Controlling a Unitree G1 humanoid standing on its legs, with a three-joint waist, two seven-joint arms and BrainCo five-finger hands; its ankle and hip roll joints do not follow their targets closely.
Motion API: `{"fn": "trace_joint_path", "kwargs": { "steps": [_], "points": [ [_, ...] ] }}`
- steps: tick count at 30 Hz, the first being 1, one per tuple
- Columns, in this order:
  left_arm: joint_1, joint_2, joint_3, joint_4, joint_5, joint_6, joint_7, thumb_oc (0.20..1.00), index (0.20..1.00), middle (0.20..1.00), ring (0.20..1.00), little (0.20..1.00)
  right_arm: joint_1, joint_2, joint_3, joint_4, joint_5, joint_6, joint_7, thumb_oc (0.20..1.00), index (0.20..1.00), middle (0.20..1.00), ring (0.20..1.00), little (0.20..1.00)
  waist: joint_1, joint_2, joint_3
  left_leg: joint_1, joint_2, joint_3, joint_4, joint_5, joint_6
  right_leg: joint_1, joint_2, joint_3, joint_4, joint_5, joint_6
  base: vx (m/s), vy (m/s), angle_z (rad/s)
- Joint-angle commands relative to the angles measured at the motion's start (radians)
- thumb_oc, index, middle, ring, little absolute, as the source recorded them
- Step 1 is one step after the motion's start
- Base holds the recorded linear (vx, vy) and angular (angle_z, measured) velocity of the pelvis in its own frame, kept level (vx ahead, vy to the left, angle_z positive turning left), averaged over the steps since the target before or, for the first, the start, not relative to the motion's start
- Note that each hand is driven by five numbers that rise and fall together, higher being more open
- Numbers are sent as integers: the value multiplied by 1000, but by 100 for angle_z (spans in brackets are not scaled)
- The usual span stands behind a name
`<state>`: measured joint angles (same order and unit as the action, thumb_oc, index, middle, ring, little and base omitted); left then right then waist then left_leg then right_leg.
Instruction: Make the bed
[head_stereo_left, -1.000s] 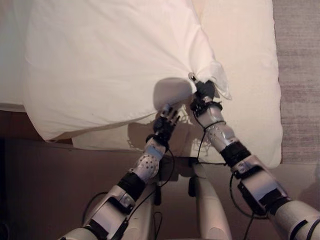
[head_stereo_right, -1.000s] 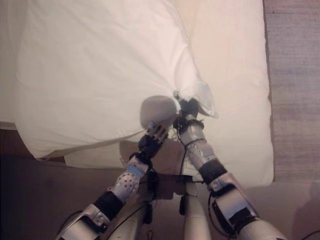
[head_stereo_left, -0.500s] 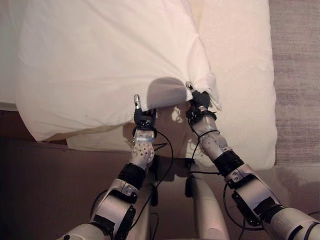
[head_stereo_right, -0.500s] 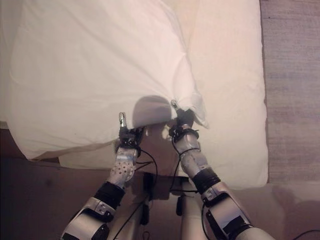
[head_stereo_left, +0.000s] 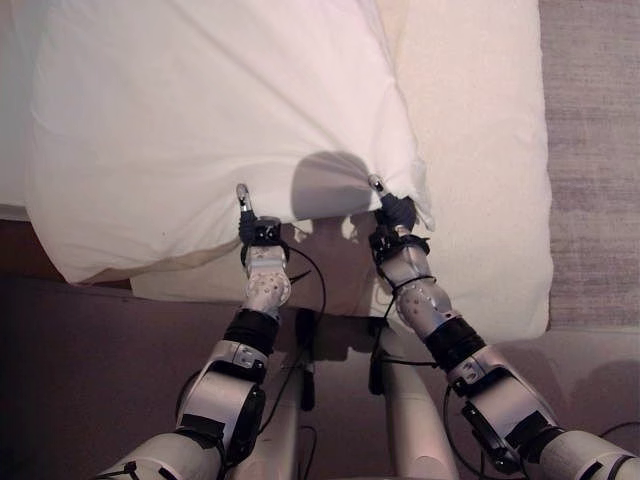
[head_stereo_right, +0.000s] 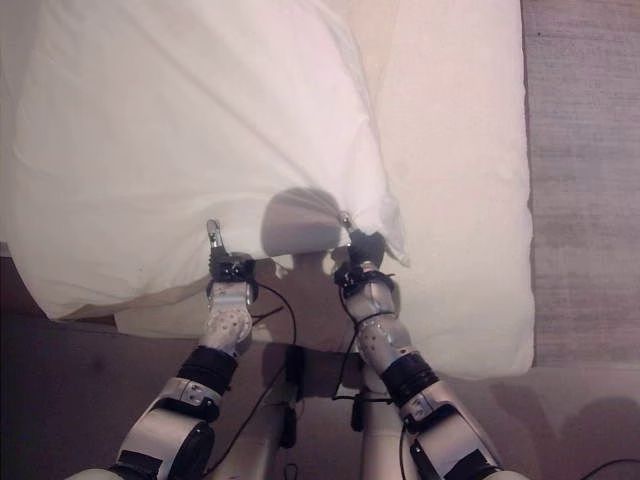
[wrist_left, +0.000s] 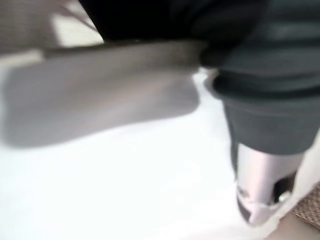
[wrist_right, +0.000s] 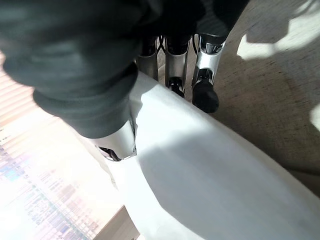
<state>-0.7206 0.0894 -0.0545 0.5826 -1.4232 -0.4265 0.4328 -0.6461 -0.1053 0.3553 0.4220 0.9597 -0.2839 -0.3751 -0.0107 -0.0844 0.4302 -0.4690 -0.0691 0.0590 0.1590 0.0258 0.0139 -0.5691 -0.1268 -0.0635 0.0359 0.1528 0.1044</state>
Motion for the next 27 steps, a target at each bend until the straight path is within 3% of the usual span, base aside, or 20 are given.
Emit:
{"fn": "trace_joint_path", "kwargs": {
  "steps": [1, 8, 19, 27],
  "points": [
    [-7, 141, 153, 28, 106, -105, 24, 1000, 1000, 1000, 1000, 1000, 89, -79, -193, -101, 34, -162, -17, 200, 200, 200, 200, 200, 5, 30, -52, -23, 8, -28, -39, 9, -33, 45, 10, -14, 78, -19, 20, 0, 0, 0],
    [14, 181, 181, 40, 134, -96, 25, 1000, 1000, 1000, 1000, 1000, 118, -91, -205, -97, 41, -156, 4, 200, 200, 200, 200, 200, 6, 31, -57, -28, 7, -26, -37, 9, -33, 42, 10, -11, 77, -18, 19, 0, 0, 0],
    [27, 181, 223, 8, 188, -157, 93, 1000, 1000, 1000, 1000, 1000, 161, -74, -198, -82, 46, -157, 3, 200, 200, 200, 200, 200, 8, 32, -58, -36, 6, -25, -41, 12, -36, 34, 9, -11, 79, -19, 17, 0, 0, 0],
    [61, 212, 260, -12, 243, -168, 131, 1000, 1000, 1000, 1000, 1000, 177, -81, -209, -79, 44, -161, 0, 200, 200, 200, 200, 200, 13, 34, -54, -40, 6, -25, -34, 8, -34, 29, 10, -8, 83, -18, 17, 0, 0, 0]
  ]
}}
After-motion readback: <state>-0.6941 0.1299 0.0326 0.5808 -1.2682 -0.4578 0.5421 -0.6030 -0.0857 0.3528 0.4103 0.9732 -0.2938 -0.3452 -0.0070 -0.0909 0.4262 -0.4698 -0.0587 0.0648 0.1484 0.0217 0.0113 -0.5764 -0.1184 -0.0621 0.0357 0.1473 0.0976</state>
